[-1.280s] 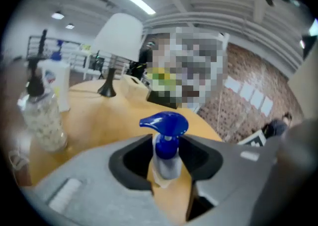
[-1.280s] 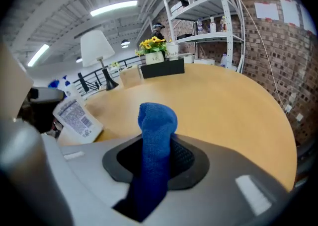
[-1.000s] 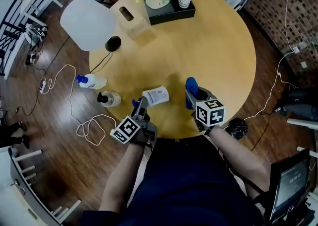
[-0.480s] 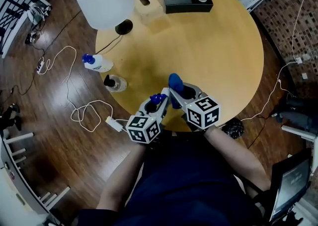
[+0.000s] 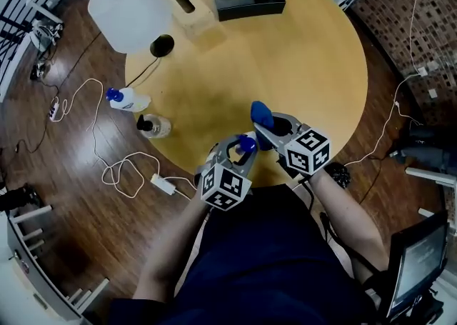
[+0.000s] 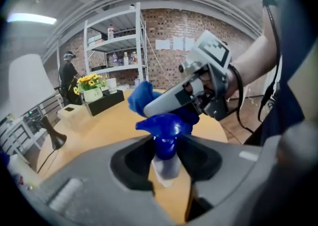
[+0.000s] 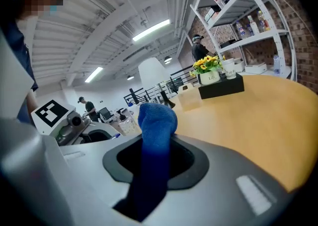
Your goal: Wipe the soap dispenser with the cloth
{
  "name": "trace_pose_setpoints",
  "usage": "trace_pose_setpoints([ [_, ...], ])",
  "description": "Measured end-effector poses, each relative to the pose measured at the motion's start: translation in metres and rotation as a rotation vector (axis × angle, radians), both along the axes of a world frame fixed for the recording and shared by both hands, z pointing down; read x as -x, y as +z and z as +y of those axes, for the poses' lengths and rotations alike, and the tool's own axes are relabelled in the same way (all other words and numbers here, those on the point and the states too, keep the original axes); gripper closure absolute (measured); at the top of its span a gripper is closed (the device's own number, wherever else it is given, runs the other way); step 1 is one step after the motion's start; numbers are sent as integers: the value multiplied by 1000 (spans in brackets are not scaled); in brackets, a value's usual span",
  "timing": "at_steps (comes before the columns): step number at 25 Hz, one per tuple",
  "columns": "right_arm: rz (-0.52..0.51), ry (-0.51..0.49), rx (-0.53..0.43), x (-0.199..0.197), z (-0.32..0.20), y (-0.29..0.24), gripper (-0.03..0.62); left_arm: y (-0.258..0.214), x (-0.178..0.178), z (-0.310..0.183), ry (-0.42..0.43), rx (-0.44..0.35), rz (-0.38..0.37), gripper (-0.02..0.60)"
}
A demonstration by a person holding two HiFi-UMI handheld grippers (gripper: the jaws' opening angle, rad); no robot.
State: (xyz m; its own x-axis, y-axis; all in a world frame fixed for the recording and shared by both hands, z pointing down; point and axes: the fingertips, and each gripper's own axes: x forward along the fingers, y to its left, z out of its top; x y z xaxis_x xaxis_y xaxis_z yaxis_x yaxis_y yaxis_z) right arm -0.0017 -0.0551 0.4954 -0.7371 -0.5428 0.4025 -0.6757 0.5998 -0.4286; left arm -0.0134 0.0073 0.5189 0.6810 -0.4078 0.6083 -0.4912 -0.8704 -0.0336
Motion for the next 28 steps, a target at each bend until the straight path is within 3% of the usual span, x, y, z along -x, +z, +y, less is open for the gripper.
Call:
trace_pose_setpoints([
  [2,-25,-25,-4,4,3,4,487,0,3,-1,-5,-31,-20,431],
  [4,-32,-35,-11,8,5,7,485,3,8,1,-6,-50,-56,337],
  [7,-10,-60,-28,16,7,11,485,18,16,7,-43,-11,-88,275],
  [11,48,-132,-53,26,12,19,487,37,16,1,-103,31,-83,283],
  [13,84,-141,-68,25,12,24,487,41,11,-1,-95,25,-84,358],
  [19,170,22,13,-21,-5,51,487,42,7,-1,-100,25,-44,374],
  [22,120,36,-47,-21,-1,9,487,43,6,0,-91,33,-43,374],
  [25,78,-100,-228,20,16,-66,487,42,6,-1,-91,36,-40,374],
  [28,177,-303,-332,75,41,-78,487,42,7,-2,-101,36,-35,374],
])
